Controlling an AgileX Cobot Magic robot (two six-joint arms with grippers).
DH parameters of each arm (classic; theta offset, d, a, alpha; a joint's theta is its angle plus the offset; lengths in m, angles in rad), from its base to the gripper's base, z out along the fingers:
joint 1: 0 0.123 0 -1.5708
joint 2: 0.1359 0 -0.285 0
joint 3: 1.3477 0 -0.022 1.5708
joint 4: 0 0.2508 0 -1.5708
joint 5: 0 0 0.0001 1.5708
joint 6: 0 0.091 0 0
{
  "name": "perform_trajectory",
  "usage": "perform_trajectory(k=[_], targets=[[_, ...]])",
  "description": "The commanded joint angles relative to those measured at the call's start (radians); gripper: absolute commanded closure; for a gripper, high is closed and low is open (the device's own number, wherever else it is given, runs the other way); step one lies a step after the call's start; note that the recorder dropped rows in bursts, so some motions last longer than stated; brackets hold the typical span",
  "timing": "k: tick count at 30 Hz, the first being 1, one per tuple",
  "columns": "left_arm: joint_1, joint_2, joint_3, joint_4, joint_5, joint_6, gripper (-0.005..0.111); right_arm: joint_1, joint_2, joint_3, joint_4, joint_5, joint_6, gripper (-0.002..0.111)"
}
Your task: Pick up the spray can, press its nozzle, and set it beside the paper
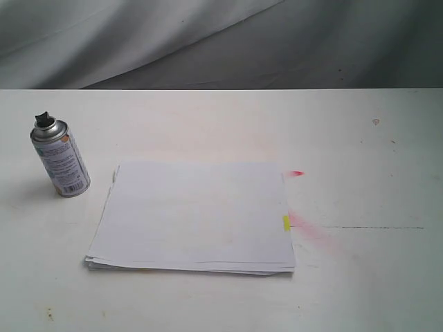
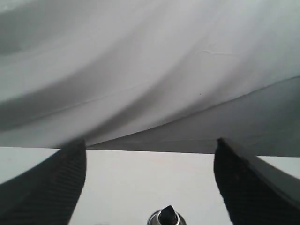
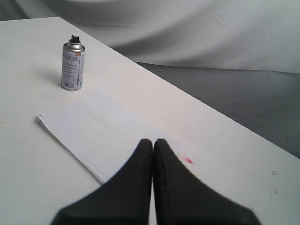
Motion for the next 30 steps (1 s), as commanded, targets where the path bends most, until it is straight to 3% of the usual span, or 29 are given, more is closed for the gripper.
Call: perform_trajectory(k=[1,11,24,30], targets=[[0.002,-0.217,-0.004,-0.072,0.236,-0.05,0.055,-0.006,-0.005,0.006,-0.001,-0.01,0.003,0.108],[0.002,-0.42,-0.004,-0.188,0.46,-0.05,0.107,-0.006,-0.005,0.006,-0.001,-0.01,0.003,0.108],[0.002,-0.431,-0.004,-0.43,0.545,-0.034,0.107,-0.006,-0.005,0.006,-0.001,-0.01,0.006,0.108],[0.002,-0.431,0.036,-0.63,0.561,0.272,0.107,-0.006,-0.005,0.045,-0.009,-0.016,0.006,0.108]])
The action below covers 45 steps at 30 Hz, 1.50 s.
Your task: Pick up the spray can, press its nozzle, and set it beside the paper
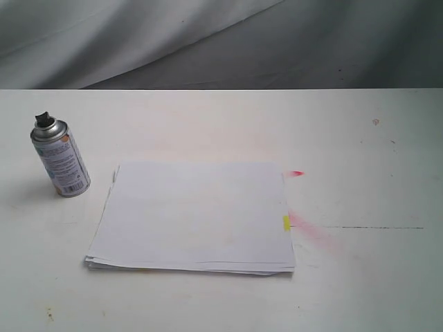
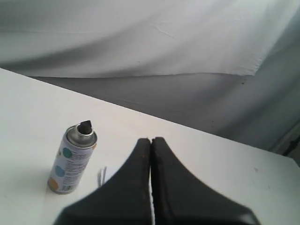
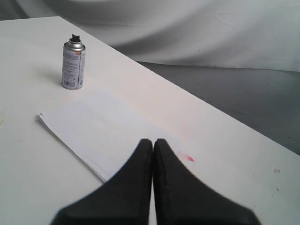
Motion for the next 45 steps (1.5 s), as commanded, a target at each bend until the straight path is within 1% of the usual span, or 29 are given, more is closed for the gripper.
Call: perform_trajectory(k=[1,3,6,7,10,13,16,18,22,25,33,45], targets=[[0.002,-0.005,0.047,-0.166,0.003,0.232,0.107,-0.006,-0.003,0.065,-0.011,-0.028,0.006,0.108],[0.002,-0.005,0.083,-0.23,-0.02,0.298,0.107,-0.006,-0.003,0.112,-0.037,-0.085,0.006,0.108],[0.002,-0.005,0.159,-0.341,-0.084,0.422,0.107,-0.006,-0.003,0.194,-0.15,-0.264,0.006,0.108],[0.002,-0.005,0.184,-0.379,-0.11,0.464,0.107,-0.006,-0.003,0.233,-0.201,-0.37,0.006,0.108],[0.002,-0.005,0.248,-0.492,-0.177,0.554,0.107,-0.006,-0.003,0.325,-0.266,-0.63,0.006,0.108],[0.002,-0.005,0.295,-0.577,-0.219,0.606,0.107,-0.006,-0.003,0.416,-0.266,-0.863,0.006,0.108],[0.002,-0.005,0.334,-0.601,-0.256,0.613,0.107,-0.006,-0.003,0.509,-0.266,-1.007,0.006,0.108],[0.002,-0.005,0.351,-0.602,-0.286,0.626,0.107,-0.006,-0.003,0.56,-0.271,-1.045,0.006,0.108],[0.002,-0.005,0.37,-0.612,-0.338,0.625,0.107,-0.006,-0.003,0.662,-0.332,-1.048,0.006,0.108],[0.002,-0.005,0.374,-0.627,-0.325,0.625,0.107,-0.006,-0.003,0.716,-0.37,-1.048,0.006,0.108],[0.002,-0.005,0.374,-0.621,-0.249,0.625,0.107,-0.006,-0.003,0.716,-0.37,-1.037,0.006,0.108],[0.002,-0.005,0.374,-0.621,-0.255,0.631,0.107,-0.006,-0.003,0.716,-0.366,-1.037,0.006,0.108]])
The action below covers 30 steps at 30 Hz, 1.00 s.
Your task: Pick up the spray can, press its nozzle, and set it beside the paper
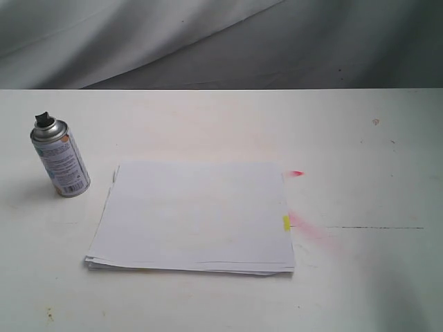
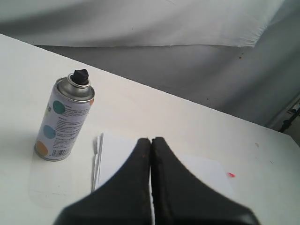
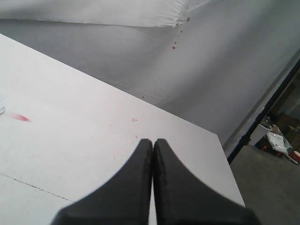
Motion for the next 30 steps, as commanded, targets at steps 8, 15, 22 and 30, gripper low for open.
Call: perform_trajectory(k=[8,15,22,30], targets=[[0.002,-0.005,0.003,0.018,0.001,0.008,0.107,-0.006,-0.004,0.004,-0.006,-0.01,0.002,0.108],[0.002,-0.005,0.054,0.542,-0.076,-0.281,0.107,-0.006,-0.004,0.004,-0.006,-0.01,0.002,0.108],[0.002,-0.005,0.215,0.845,-0.363,-0.571,0.107,-0.006,-0.004,0.004,-0.006,-0.01,0.002,0.108],[0.002,-0.005,0.27,0.982,-0.368,-0.571,0.107,-0.006,-0.004,0.004,-0.006,-0.01,0.002,0.108]])
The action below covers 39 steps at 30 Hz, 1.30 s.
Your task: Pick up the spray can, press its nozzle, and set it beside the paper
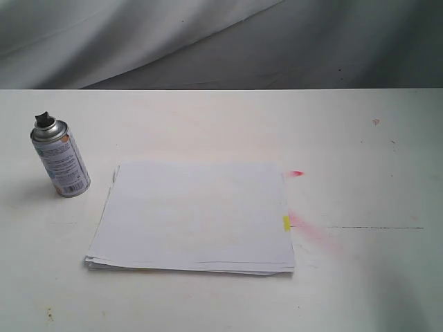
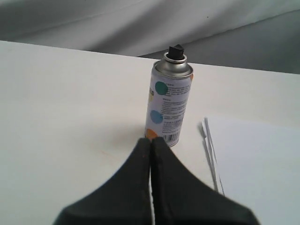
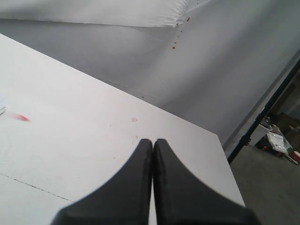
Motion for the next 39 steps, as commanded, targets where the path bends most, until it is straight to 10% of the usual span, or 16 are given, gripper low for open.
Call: perform_trajectory(k=[1,39], targets=[[0.002,-0.005,0.005,0.087,0.01,-0.014,0.107,-0.006,-0.004,0.004,-0.006,-0.01,0.002,0.108],[0.002,-0.306,0.005,0.089,0.069,-0.014,0.107,-0.006,-0.004,0.004,-0.004,-0.01,0.002,0.108]])
